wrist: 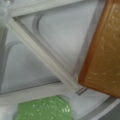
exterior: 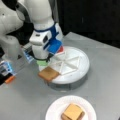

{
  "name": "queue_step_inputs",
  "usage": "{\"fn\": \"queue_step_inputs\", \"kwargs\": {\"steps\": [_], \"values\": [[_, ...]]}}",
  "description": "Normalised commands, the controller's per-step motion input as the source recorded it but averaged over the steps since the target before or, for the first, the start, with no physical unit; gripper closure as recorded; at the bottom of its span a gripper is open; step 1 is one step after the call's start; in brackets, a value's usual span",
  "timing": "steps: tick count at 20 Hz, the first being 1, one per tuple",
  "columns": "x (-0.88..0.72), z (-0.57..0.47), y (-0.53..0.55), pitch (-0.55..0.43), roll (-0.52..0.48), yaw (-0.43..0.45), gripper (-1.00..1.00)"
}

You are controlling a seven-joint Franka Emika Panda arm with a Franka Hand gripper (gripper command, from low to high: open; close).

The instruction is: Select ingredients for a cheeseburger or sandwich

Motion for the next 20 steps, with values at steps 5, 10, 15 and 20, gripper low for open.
{"fn": "queue_step_inputs", "kwargs": {"steps": [5,10,15,20], "values": [[0.35,0.22,-0.26,0.264,0.467,-0.263,-1.0],[0.27,0.13,-0.33,0.256,0.589,-0.077,-1.0],[0.19,0.07,-0.32,0.178,0.509,0.096,-1.0],[0.15,0.01,-0.24,0.103,0.473,0.141,-1.0]]}}
